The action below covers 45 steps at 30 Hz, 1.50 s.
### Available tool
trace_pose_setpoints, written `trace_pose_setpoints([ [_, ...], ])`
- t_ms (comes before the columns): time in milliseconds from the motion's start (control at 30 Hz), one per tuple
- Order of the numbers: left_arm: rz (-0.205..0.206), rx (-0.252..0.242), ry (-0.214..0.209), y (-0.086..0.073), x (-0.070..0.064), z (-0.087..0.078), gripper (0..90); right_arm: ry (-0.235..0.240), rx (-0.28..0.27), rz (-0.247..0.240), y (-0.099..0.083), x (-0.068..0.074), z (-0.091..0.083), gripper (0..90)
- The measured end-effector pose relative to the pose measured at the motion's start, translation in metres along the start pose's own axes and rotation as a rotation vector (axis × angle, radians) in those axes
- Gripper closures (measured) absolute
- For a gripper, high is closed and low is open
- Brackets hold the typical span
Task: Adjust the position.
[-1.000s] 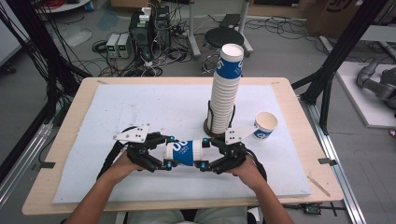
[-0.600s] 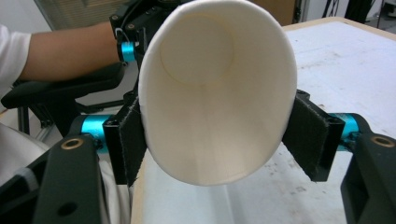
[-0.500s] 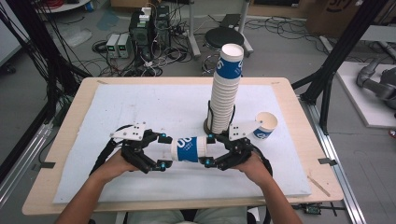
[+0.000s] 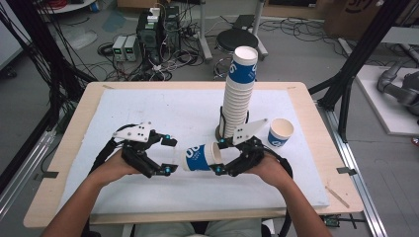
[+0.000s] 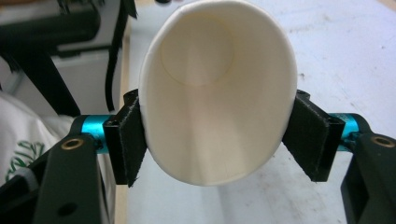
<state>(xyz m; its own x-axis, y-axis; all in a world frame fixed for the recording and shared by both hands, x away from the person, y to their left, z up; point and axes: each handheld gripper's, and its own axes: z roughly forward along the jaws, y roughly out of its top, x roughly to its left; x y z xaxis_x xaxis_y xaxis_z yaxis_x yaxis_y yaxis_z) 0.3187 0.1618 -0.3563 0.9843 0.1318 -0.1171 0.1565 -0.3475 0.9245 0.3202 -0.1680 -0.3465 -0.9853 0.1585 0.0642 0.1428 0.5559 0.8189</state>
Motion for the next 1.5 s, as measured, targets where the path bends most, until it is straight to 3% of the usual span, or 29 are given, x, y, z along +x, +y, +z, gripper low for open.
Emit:
trace_pose_setpoints([
  [400,0.039,0.110,-0.021,0.015,-0.001,0.017,15.8,-0.018,0.171,-0.091,0.027,0.002,0.011,29.6],
  [600,0.060,0.182,-0.018,0.018,0.000,0.026,15.9,-0.013,0.220,-0.115,0.037,0.004,0.015,29.5],
  [833,0.091,0.288,-0.022,0.022,-0.001,0.043,16.6,-0.020,0.324,-0.167,0.051,0.007,0.025,29.5],
  [1133,0.080,0.347,-0.037,0.020,0.002,0.051,20.4,-0.020,0.374,-0.186,0.056,0.009,0.031,29.5],
  [1233,0.072,0.357,-0.033,0.020,0.002,0.055,20.7,-0.025,0.413,-0.197,0.057,0.011,0.035,29.5],
  [1500,0.092,0.390,-0.043,0.019,0.001,0.063,24.3,-0.024,0.466,-0.214,0.061,0.013,0.040,29.4],
])
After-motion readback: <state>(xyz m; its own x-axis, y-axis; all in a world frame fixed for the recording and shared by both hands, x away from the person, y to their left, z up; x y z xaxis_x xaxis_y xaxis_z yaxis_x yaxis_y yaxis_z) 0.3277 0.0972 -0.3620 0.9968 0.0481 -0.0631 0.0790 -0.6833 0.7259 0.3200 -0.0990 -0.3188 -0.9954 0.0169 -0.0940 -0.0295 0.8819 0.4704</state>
